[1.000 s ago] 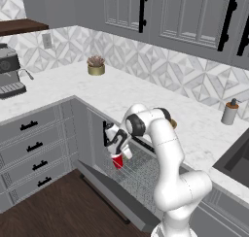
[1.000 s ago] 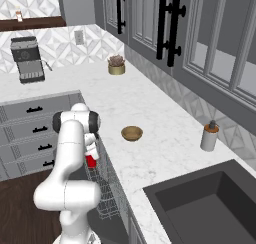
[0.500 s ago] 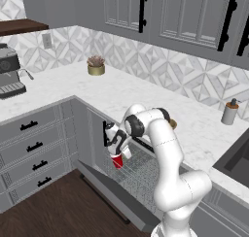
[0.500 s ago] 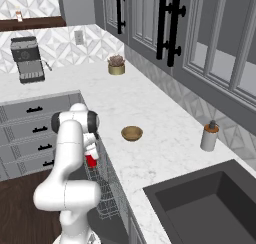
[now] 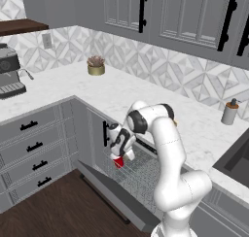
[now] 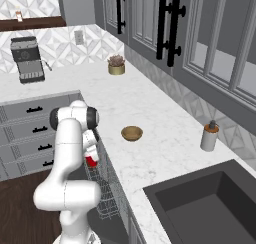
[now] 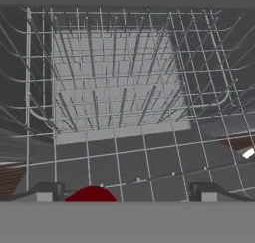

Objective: Pick up the cup and bowl from the counter, place them in the dishwasher, and close the dishwasher door.

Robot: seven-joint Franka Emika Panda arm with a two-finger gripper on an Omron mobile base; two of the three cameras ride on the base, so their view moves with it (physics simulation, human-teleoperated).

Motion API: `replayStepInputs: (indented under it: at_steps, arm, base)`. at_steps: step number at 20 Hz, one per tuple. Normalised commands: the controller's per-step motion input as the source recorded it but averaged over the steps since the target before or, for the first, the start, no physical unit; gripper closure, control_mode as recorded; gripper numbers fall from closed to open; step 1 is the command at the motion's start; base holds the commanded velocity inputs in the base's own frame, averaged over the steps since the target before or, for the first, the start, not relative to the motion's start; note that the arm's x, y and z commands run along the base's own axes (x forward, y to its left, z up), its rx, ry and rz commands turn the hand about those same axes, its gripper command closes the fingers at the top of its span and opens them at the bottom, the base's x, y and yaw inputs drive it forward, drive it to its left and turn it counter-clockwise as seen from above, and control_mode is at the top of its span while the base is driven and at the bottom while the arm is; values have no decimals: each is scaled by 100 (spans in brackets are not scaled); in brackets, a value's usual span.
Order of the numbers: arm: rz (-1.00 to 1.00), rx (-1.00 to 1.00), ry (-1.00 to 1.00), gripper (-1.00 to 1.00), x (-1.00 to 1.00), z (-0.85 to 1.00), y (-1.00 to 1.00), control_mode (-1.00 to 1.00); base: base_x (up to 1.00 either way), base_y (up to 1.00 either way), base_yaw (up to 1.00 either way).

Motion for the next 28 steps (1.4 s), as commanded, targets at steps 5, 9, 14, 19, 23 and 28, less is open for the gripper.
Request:
replayStepInputs:
  at_steps: [5,9,14,19,23,28]
  arm:
    - [5,0,0,-100,-6,-31,30,-100]
    - [2,-1,0,-100,0,-58,51,-100]
    - [0,-10,-2,-100,0,-59,60,-100]
    - [0,-16,-3,-100,1,-51,49,-100]
    - [0,-17,-10,-100,-16,-28,63,-100]
    - [0,-10,-18,-100,-44,0,76,-100]
  base:
    - [0,0,0]
    - [0,0,0]
    - [0,0,0]
    - [0,0,0]
    - [0,0,0]
    - [0,0,0]
